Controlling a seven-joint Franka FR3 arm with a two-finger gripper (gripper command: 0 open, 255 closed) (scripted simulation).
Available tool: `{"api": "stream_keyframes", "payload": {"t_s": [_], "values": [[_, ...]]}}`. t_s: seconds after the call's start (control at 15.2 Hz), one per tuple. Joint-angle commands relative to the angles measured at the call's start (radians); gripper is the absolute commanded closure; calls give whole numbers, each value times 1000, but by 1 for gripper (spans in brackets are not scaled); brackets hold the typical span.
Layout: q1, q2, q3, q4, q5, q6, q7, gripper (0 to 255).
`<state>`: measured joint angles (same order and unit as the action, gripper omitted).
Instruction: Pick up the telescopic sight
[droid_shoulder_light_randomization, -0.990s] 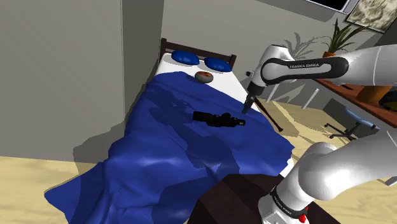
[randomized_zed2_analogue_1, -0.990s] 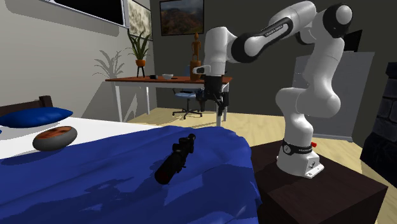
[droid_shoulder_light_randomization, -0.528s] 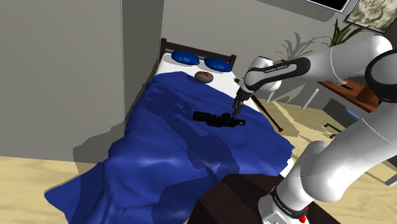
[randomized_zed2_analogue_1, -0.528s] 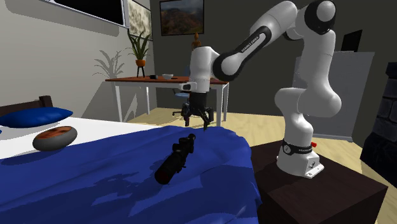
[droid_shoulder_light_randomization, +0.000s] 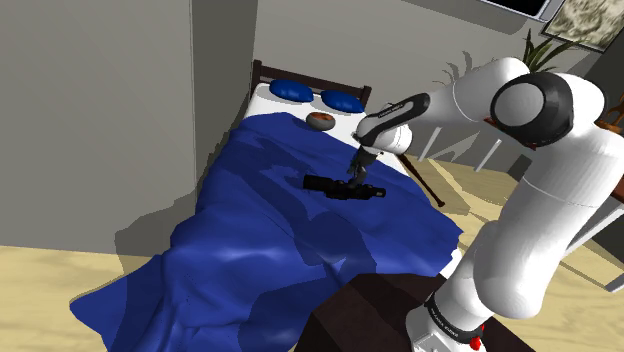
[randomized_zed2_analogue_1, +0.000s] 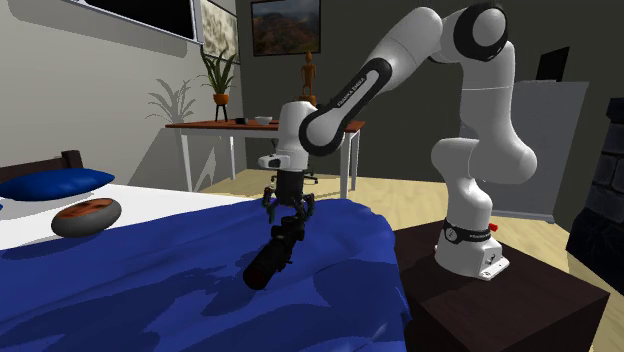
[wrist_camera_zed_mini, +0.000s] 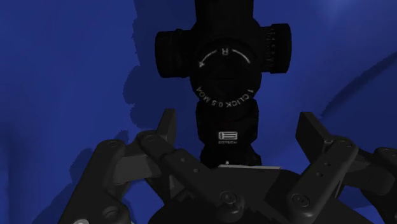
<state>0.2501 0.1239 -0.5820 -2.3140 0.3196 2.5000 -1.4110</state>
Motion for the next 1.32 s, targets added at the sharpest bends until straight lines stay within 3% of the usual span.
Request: {"api": "stream_keyframes", "payload": {"t_s": [0.0, 0.4, 0.46, 1.06, 1.25], "values": [[-7, 30, 11, 0, 40, 23, -36, 0], [-24, 87, 37, -4, 113, 68, -93, 0], [-25, 86, 36, -8, 114, 70, -96, 255], [-24, 87, 37, -4, 113, 68, -93, 255], [-11, 49, 18, -2, 65, 39, -56, 255]]}}
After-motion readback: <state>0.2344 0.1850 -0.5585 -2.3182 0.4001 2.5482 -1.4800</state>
